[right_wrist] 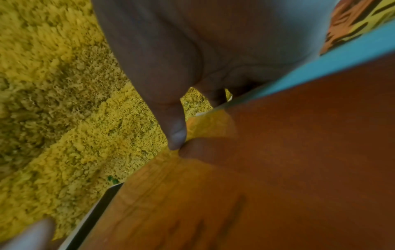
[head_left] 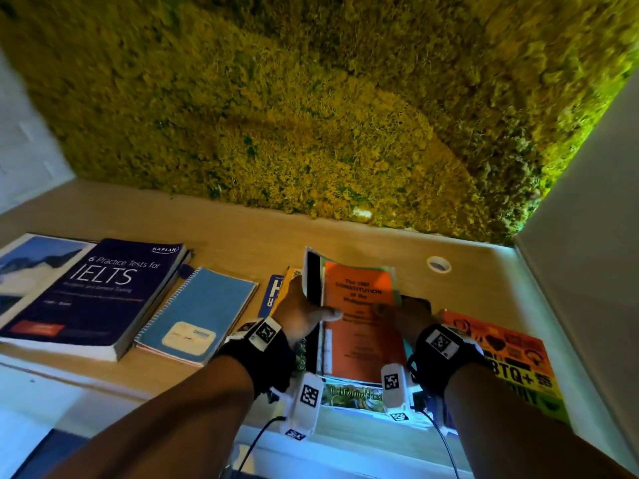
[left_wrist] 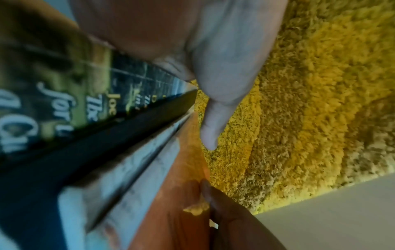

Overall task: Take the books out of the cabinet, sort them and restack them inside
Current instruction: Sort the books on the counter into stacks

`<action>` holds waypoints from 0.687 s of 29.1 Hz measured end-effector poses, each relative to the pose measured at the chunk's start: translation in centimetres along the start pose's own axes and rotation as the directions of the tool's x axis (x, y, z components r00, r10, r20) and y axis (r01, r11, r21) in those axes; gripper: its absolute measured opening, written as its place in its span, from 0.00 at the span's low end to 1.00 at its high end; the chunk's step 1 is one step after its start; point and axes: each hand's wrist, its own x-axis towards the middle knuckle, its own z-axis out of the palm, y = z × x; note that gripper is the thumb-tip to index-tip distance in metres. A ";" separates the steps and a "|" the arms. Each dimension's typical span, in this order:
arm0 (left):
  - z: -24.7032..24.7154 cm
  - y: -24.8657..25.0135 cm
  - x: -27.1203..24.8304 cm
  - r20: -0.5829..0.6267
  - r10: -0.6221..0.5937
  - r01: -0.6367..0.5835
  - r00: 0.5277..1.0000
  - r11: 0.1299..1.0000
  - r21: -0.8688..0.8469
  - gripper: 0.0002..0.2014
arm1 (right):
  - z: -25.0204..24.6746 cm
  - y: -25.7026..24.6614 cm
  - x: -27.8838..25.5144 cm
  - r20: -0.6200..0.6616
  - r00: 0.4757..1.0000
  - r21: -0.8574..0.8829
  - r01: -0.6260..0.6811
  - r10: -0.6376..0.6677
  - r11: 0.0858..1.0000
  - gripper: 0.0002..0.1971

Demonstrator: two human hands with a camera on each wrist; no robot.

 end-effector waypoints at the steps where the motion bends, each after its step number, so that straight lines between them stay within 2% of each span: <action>1: -0.1 1.1 -1.0 0.024 0.007 -0.007 1.000 1.000 -0.024 0.60 | 0.0 0.2 0.0 -0.002 1.000 0.051 0.003 -0.003 0.999 0.10; 2: -0.2 2.8 -2.7 0.043 0.028 -0.024 0.999 0.995 -0.094 0.51 | -0.2 0.3 -0.1 0.001 1.000 0.075 0.003 -0.003 0.997 0.09; 4: -0.3 4.3 -4.4 0.054 0.121 -0.108 0.991 0.974 -0.198 0.25 | -0.8 0.8 0.2 0.020 0.999 0.082 0.032 -0.033 0.996 0.22; 5: -0.2 4.2 -4.3 0.065 0.150 -0.131 0.987 0.964 -0.230 0.23 | -1.2 0.9 0.1 0.045 0.998 0.091 0.041 -0.046 0.995 0.27; 6: -0.1 4.5 -4.7 0.074 0.151 -0.127 0.986 0.957 -0.262 0.23 | -1.7 0.9 -0.1 0.080 0.994 0.144 0.057 -0.069 0.988 0.28; 9: 0.3 3.5 -4.3 0.077 0.132 -0.101 0.988 0.943 -0.318 0.16 | -3.3 0.4 -1.2 0.174 0.977 0.332 0.060 -0.124 0.941 0.16; 12: 0.9 3.6 -4.8 0.108 0.138 -0.103 0.985 0.956 -0.276 0.13 | -4.1 0.7 -1.5 0.256 0.961 0.365 0.008 -0.108 0.931 0.15; 15: 1.1 4.1 -4.8 0.172 0.233 -0.213 0.957 0.969 -0.129 0.30 | -3.6 1.2 -1.5 0.274 0.959 0.409 -0.048 -0.073 0.911 0.15; 16: 0.8 4.4 -4.8 0.183 0.249 -0.233 0.951 0.967 -0.103 0.32 | -3.4 1.1 -1.7 0.284 0.956 0.426 -0.055 -0.075 0.903 0.15; 20: -0.9 5.0 -4.7 0.195 0.257 -0.242 0.947 0.966 -0.096 0.21 | -3.4 0.4 -1.9 0.331 0.939 0.521 -0.097 -0.096 0.848 0.19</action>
